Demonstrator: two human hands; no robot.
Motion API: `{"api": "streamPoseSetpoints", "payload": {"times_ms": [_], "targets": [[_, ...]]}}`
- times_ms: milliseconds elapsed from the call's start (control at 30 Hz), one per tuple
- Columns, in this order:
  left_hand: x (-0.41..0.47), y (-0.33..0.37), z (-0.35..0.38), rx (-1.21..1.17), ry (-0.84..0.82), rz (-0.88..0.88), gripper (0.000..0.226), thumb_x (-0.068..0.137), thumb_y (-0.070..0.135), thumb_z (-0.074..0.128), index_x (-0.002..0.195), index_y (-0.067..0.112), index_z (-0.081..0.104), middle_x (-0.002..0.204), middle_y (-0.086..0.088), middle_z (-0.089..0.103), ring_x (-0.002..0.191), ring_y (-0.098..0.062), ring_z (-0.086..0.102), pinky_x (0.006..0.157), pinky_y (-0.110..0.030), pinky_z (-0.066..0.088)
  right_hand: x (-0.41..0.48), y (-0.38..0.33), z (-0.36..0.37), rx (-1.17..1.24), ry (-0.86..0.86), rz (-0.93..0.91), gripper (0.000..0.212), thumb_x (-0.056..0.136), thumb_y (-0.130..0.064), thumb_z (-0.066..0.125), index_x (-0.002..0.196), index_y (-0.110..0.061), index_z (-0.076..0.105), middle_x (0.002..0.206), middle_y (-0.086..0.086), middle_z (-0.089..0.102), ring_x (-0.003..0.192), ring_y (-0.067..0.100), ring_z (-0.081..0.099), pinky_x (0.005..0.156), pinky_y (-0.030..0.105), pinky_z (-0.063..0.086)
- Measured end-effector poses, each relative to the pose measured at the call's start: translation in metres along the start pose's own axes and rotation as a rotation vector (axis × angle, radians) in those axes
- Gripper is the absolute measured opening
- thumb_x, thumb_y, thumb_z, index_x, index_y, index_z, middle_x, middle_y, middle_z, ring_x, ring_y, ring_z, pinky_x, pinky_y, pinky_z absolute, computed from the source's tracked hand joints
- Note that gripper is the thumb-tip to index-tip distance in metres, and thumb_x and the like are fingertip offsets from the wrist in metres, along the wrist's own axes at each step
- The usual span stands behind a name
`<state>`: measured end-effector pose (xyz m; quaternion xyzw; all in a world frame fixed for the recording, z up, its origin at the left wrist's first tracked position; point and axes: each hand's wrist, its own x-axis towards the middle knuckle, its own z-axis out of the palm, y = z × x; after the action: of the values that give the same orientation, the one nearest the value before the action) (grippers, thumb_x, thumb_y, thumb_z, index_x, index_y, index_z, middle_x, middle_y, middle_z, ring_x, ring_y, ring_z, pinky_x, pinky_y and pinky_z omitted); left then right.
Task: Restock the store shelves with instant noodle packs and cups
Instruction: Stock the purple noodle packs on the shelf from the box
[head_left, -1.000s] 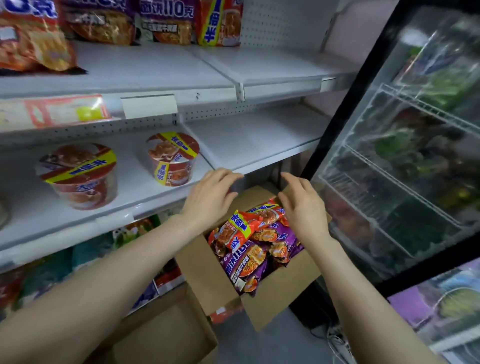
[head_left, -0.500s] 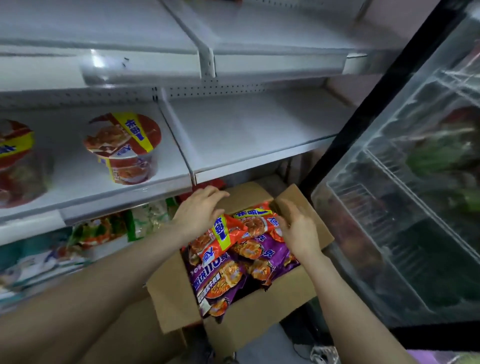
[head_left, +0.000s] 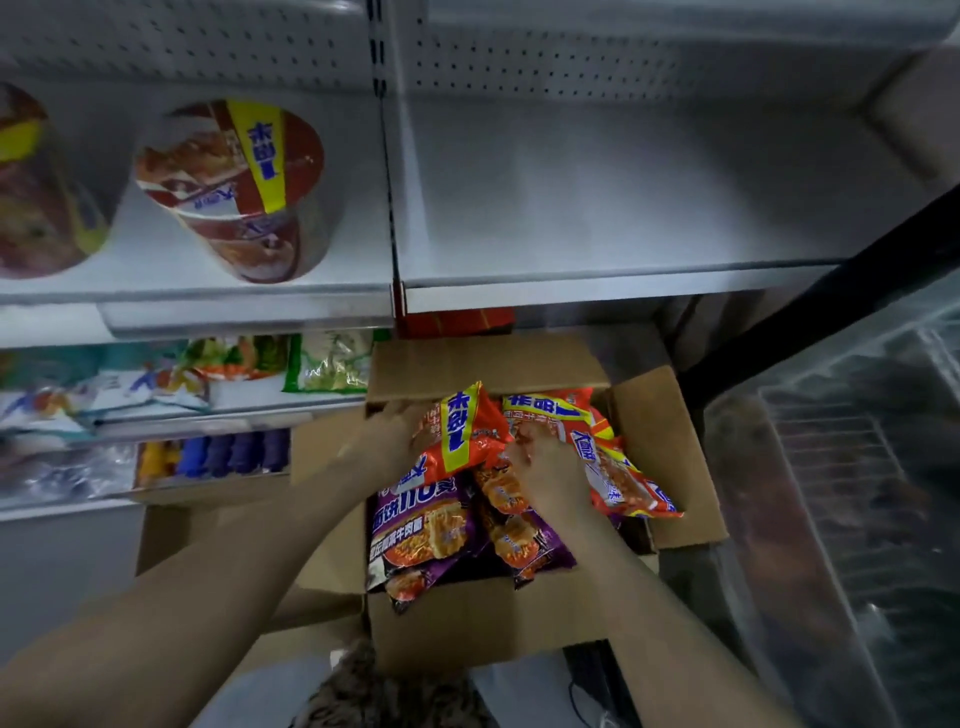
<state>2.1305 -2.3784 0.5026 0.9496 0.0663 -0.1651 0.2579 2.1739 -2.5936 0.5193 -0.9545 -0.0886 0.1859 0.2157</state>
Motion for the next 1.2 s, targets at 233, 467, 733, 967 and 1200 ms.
{"api": "streamPoseSetpoints", "payload": {"times_ms": [233, 467, 733, 967, 1200], "targets": [[0.015, -0.027, 0.035, -0.049, -0.132, -0.138, 0.060, 0.100, 0.038, 0.050, 0.153, 0.019, 0.029, 0.154, -0.013, 0.034, 0.129, -0.032, 0.049, 0.101, -0.036, 0.041, 0.005, -0.012, 0.051, 0.112, -0.069, 0.082, 0.049, 0.100, -0.037, 0.052, 0.144, -0.019, 0.039, 0.096, 0.005, 0.070, 0.088, 0.024, 0.070, 0.074, 0.033, 0.056], [0.032, -0.039, 0.072, -0.061, -0.260, -0.074, 0.094, 0.082, 0.052, 0.071, 0.156, 0.026, 0.019, 0.161, -0.008, 0.021, 0.143, -0.030, 0.031, 0.116, -0.045, 0.030, 0.014, -0.023, 0.084, 0.194, -0.143, 0.170, 0.069, 0.100, -0.035, 0.054, 0.154, -0.017, 0.017, 0.118, 0.007, 0.067, 0.107, 0.027, 0.065, 0.087, 0.032, 0.050], [0.028, -0.031, 0.071, 0.019, -0.087, 0.003, 0.044, 0.093, 0.012, 0.057, 0.134, 0.028, 0.058, 0.123, -0.003, 0.066, 0.112, -0.021, 0.060, 0.082, -0.025, 0.043, 0.027, -0.037, 0.109, 0.444, -0.082, 0.321, 0.047, 0.101, -0.037, 0.051, 0.142, -0.023, 0.032, 0.123, 0.008, 0.064, 0.105, 0.028, 0.064, 0.083, 0.037, 0.055], [0.019, -0.029, 0.042, -0.140, -0.202, -0.002, 0.044, 0.090, -0.003, 0.053, 0.125, 0.020, 0.067, 0.123, 0.002, 0.068, 0.113, -0.012, 0.062, 0.097, -0.023, 0.048, 0.021, -0.040, 0.096, 0.503, 0.073, 0.389, 0.020, 0.092, -0.018, 0.068, 0.109, -0.025, 0.058, 0.104, 0.002, 0.064, 0.081, 0.016, 0.059, 0.055, 0.022, 0.041], [-0.003, -0.021, 0.006, -0.234, -0.047, 0.027, 0.078, 0.085, 0.009, 0.070, 0.151, 0.024, 0.032, 0.147, -0.011, 0.045, 0.130, -0.028, 0.048, 0.100, -0.038, 0.046, -0.006, -0.059, 0.032, 0.326, 0.068, 0.117, 0.024, 0.084, -0.016, 0.072, 0.092, -0.027, 0.053, 0.074, -0.009, 0.056, 0.062, 0.016, 0.057, 0.058, 0.033, 0.048]]}}
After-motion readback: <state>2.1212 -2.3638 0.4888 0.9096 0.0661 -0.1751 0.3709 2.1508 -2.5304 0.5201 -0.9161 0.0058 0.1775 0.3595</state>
